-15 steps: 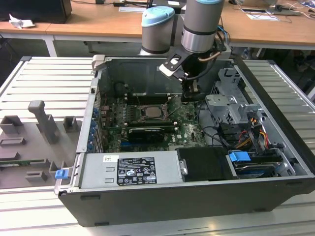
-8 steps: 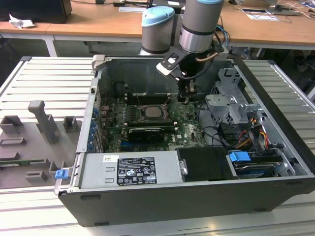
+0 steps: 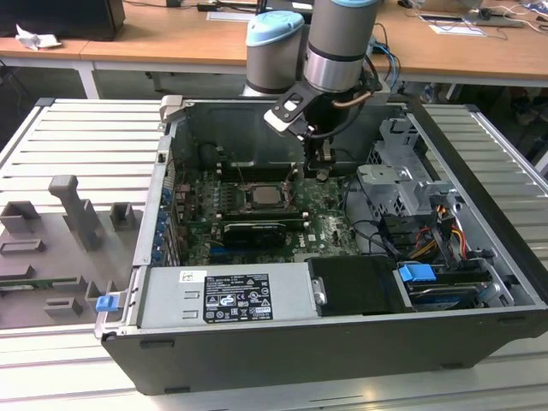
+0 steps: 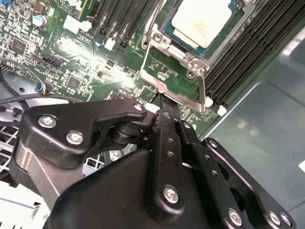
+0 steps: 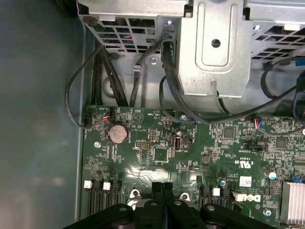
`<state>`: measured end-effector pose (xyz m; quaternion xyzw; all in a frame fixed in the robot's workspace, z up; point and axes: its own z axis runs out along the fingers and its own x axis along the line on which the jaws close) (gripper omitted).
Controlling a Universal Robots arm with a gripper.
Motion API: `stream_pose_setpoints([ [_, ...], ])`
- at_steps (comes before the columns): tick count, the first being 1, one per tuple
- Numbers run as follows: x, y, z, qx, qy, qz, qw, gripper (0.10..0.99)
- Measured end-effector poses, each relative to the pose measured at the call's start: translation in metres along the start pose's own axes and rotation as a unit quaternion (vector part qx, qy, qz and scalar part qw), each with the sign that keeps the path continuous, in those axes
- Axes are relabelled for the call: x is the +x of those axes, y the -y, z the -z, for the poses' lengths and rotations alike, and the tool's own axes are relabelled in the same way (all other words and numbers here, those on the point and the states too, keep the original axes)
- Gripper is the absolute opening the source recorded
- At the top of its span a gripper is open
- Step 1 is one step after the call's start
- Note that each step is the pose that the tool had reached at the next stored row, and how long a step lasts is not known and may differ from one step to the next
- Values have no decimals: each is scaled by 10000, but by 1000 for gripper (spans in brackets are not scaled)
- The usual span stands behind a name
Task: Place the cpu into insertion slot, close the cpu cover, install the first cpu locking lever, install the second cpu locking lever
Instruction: 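Close the cpu cover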
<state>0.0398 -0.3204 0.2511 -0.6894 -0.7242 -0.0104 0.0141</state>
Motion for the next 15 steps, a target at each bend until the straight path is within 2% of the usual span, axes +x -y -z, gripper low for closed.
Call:
stream_pose_setpoints([
  [5, 5, 87, -6, -7, 0, 0, 10000, 106],
  [7, 8, 159, -10, -7, 0, 0, 10000, 106],
  [13, 14, 278, -18, -7, 0, 0, 10000, 106],
  [15, 16, 340, -25, -7, 1, 1, 10000, 106],
])
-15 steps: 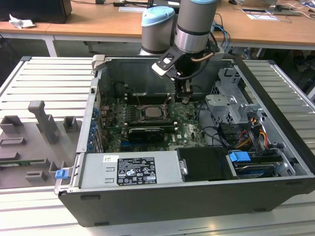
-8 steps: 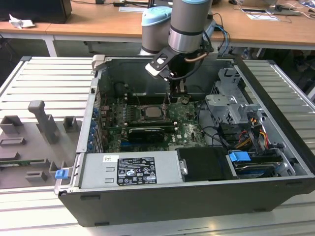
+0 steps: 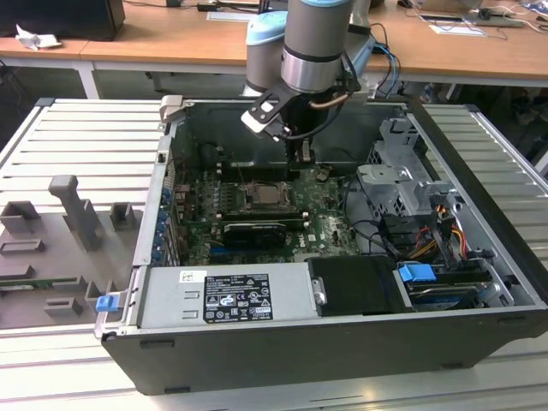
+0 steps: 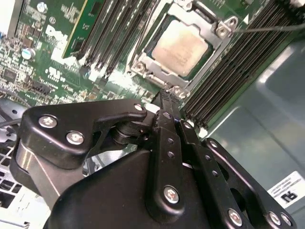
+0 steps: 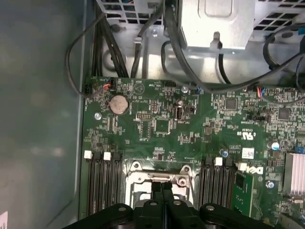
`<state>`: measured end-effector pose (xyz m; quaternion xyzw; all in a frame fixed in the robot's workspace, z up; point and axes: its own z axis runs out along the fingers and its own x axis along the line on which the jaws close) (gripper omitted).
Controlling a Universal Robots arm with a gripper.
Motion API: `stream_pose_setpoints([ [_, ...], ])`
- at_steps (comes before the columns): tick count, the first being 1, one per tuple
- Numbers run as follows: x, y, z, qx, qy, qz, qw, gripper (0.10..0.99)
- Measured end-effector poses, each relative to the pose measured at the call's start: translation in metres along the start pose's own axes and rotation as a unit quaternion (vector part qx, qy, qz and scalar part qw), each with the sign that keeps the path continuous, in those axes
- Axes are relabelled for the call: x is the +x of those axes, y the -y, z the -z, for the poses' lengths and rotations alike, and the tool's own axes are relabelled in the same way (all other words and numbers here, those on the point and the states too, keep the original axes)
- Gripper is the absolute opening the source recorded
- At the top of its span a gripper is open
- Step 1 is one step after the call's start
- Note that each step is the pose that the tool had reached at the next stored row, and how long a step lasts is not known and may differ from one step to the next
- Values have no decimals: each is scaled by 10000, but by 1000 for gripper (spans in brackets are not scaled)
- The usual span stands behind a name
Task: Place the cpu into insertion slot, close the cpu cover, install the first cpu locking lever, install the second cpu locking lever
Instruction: 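Close the cpu cover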
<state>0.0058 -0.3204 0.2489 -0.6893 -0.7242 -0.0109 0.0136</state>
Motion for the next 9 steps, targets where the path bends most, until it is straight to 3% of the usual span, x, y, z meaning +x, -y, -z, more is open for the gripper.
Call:
stream_pose_setpoints([
  [3, 3, 65, -17, 0, 0, 0, 10000, 106],
  [5, 4, 145, -82, 0, 0, -1, 10000, 106],
  [9, 11, 271, -88, -1, -1, -1, 10000, 106],
])
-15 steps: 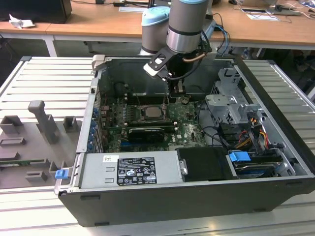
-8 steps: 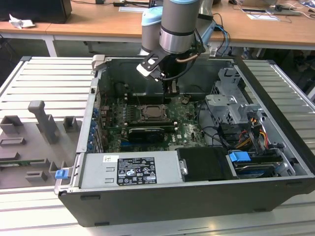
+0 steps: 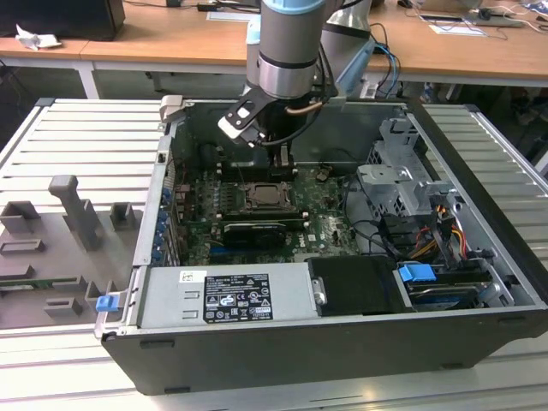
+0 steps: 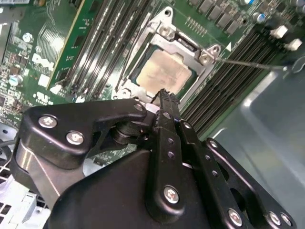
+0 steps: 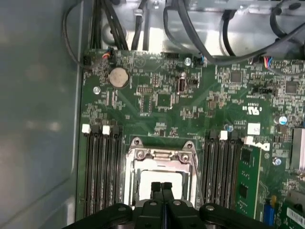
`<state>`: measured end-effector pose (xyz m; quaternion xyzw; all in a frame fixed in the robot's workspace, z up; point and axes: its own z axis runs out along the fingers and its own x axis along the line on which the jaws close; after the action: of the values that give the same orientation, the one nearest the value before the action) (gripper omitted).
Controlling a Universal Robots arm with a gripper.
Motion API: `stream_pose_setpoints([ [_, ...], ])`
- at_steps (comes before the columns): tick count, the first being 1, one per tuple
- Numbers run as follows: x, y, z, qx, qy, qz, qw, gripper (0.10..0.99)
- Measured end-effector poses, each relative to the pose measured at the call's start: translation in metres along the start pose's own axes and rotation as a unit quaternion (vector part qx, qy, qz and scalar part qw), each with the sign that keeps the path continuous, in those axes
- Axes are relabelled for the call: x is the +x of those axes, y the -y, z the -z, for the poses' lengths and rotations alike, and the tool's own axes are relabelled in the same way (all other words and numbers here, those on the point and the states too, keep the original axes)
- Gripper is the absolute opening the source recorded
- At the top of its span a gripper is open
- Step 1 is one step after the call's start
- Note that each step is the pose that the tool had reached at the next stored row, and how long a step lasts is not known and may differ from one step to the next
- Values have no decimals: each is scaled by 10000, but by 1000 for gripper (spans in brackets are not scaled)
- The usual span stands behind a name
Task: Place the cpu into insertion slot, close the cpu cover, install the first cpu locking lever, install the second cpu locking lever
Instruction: 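Close the cpu cover, then install the first cpu locking lever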
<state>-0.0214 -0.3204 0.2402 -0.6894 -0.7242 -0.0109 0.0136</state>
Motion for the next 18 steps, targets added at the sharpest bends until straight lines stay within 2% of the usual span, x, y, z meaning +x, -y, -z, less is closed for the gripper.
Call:
stream_pose_setpoints([
  [2, 3, 64, -3, -13, 1, 1, 10000, 106],
  [13, 4, 106, 8, -12, 3, 1, 10000, 106],
  [16, 7, 106, 79, -13, 2, 0, 10000, 106],
  [17, 10, 106, 172, -12, 4, 1, 10000, 106],
  [18, 12, 106, 212, -12, 5, 1, 10000, 106],
])
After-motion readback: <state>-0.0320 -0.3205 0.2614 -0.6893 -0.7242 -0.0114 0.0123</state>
